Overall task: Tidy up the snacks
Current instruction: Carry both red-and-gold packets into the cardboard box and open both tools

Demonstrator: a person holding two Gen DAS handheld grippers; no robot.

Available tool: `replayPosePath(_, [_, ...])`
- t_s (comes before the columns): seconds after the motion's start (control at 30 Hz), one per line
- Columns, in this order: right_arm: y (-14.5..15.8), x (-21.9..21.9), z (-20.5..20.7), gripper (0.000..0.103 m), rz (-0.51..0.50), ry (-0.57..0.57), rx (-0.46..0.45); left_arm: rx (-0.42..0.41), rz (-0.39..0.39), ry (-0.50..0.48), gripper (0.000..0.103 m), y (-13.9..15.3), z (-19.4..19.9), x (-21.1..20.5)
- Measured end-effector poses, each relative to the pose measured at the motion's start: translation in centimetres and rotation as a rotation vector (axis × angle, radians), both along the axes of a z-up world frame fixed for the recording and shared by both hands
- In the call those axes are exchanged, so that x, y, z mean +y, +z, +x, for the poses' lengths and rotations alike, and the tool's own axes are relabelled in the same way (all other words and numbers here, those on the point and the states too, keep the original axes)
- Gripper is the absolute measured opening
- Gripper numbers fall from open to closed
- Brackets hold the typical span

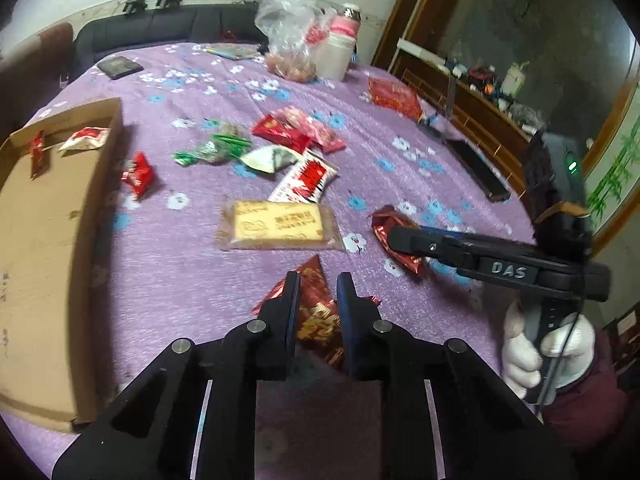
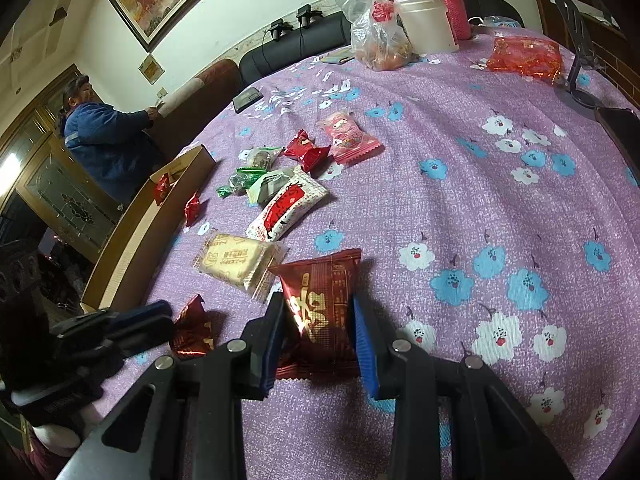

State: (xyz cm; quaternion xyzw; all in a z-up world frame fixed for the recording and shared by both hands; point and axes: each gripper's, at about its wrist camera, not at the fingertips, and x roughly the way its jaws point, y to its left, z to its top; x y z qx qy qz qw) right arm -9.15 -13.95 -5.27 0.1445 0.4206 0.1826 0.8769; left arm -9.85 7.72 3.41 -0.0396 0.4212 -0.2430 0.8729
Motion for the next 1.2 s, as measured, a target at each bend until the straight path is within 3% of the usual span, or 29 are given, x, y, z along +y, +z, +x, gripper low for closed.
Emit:
replayPosePath(0.13, [0.0, 0.3, 0.0, 0.037, -0.017, 0.0, -0.002, 0.025, -0.077, 0.011, 0.018, 0.3, -0.3, 2.2])
replayPosePath(0.2, [0.0, 0.3, 0.0, 0.036, -0.013, -0.002, -0.001, 0.05, -0.081, 0.017, 0.026, 0.3, -0.3, 2.4])
replayPosePath(0.27, [0.1, 0.4, 0.1, 0.037, -0.012, -0.002, -0.001, 0.059, -0.033, 0.024, 0.067, 0.4, -0.3, 1.7])
replayPosePath(0.33, [0.1, 0.3, 0.1, 0.036, -0.01, -0.002, -0.001, 0.032, 0.007, 0.003, 0.072, 0.4, -0.7, 0.6])
replayPosePath(0.43, [0.0, 0.2, 0.1, 0.037, 0.001, -0.002, 0.001, 0.021, 0.07, -0.037, 0.072, 0.0, -0.4, -1.4])
replayPosePath(0.57, [0.0, 0.1, 0.1, 0.037, 0.005, -0.002, 0.001, 0.017, 0.211, -0.049, 0.071, -1.6, 0.0, -4.4])
replayPosePath(0.6, [0.0, 0.1, 0.1, 0.037, 0.007, -0.002, 0.002, 0.019, 0.238, -0.054, 0.068, -2.0, 0.0, -4.9])
replayPosePath(0.67, [0.0, 0.0, 0.1, 0.037, 0.007, -0.002, 0.001, -0.004, 0.267, -0.056, 0.048, -2.4, -0.4, -5.3])
replayPosePath(0.73, [0.0, 0.0, 0.1, 0.036, 0.005, -0.003, 0.002, -0.021, 0.217, -0.067, 0.041, -2.0, -0.7, -4.6])
replayPosePath(0.93, [0.8, 0.2, -0.5, 0.035, -0.031, -0.008, -0.014, -0.035, 0.1, -0.023, 0.037, 0.3, -1.2, -1.0])
replayPosePath(1.2, [5.6, 2.8, -1.0, 0.033, -0.007, 0.063, -0.083, -0.073, -0.064, 0.125, 0.035, 5.7, -0.3, 8.6])
